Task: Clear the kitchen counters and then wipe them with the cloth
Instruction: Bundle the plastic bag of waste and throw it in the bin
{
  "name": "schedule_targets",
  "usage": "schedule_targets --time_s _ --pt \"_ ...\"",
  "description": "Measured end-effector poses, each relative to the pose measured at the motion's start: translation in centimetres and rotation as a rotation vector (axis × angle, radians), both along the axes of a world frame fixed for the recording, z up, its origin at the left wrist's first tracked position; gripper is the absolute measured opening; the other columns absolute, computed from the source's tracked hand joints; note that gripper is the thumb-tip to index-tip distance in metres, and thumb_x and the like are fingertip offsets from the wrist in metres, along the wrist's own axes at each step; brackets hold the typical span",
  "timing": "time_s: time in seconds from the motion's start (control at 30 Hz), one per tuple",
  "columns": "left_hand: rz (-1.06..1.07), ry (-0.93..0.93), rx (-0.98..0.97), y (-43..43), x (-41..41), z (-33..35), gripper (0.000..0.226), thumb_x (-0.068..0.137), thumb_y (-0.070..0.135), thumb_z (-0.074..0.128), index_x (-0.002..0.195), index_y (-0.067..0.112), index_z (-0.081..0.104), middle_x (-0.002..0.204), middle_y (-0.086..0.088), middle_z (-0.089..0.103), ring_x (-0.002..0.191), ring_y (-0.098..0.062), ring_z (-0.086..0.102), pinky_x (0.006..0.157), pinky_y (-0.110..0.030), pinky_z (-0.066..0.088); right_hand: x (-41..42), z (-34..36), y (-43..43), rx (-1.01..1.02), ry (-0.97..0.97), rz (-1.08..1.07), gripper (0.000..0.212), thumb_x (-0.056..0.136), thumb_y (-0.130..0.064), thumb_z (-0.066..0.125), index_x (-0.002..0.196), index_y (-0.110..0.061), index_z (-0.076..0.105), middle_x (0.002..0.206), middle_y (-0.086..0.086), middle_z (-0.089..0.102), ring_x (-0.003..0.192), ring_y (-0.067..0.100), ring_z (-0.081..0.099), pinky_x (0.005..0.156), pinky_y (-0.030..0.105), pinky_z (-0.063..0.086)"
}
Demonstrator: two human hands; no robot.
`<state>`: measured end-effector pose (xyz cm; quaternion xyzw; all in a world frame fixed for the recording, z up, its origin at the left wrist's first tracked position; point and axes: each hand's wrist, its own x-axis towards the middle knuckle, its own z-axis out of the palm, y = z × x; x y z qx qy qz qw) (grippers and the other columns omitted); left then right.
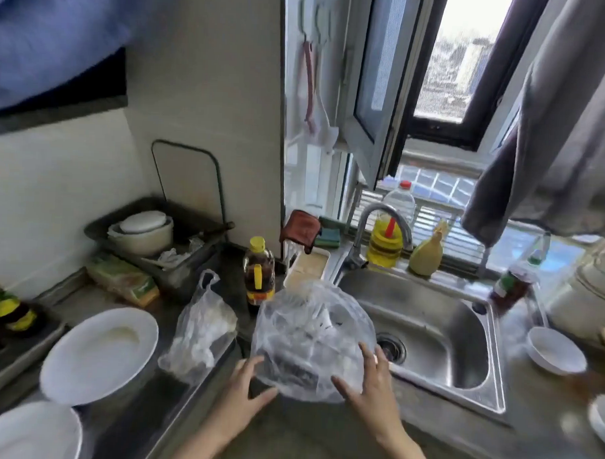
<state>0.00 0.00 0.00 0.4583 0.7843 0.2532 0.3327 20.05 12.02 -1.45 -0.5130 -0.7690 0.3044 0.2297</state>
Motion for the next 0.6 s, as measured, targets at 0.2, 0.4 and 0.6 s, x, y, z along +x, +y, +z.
schedule_targets --time_s 0.2,0.4,0.6 --pt "0.046 -0.011 0.096 3.7 2.3 -4.8 0.07 0.083 0.032 0.066 0.14 0.016 0.029 0.142 -0.002 0.024 0.13 -0.013 0.03 0.101 -0.017 0.024 -1.0 -4.3 1.1 -0.045 -0.39 0.163 0.103 0.075 -0.063 0.061 0.147 -0.032 -0.006 0.155 0.008 -0.019 0.143 0.035 -0.011 0.108 0.06 0.019" --pt "0.025 0.186 0.082 6.9 -2.6 -7.9 0.1 0.074 0.039 0.073 0.147 0.018 0.008 0.155 -0.007 -0.004 0.143 -0.024 0.002 0.116 -0.042 0.015 -3.7 -9.1 4.3 -0.185 -0.469 0.127 0.119 0.074 -0.051 0.069 0.136 -0.038 -0.032 0.153 0.006 -0.027 0.141 0.042 -0.007 0.103 0.065 0.026" --pt "-0.155 -0.023 -0.087 10.2 -6.7 -10.0 0.115 0.073 0.042 0.073 0.139 0.037 -0.022 0.152 0.005 -0.026 0.143 -0.016 -0.009 0.116 -0.04 0.011 -6.5 -11.6 4.8 -0.146 -0.431 0.109 0.091 0.085 -0.032 0.063 0.149 -0.014 0.001 0.153 0.014 0.014 0.137 0.034 0.021 0.111 0.039 0.024"
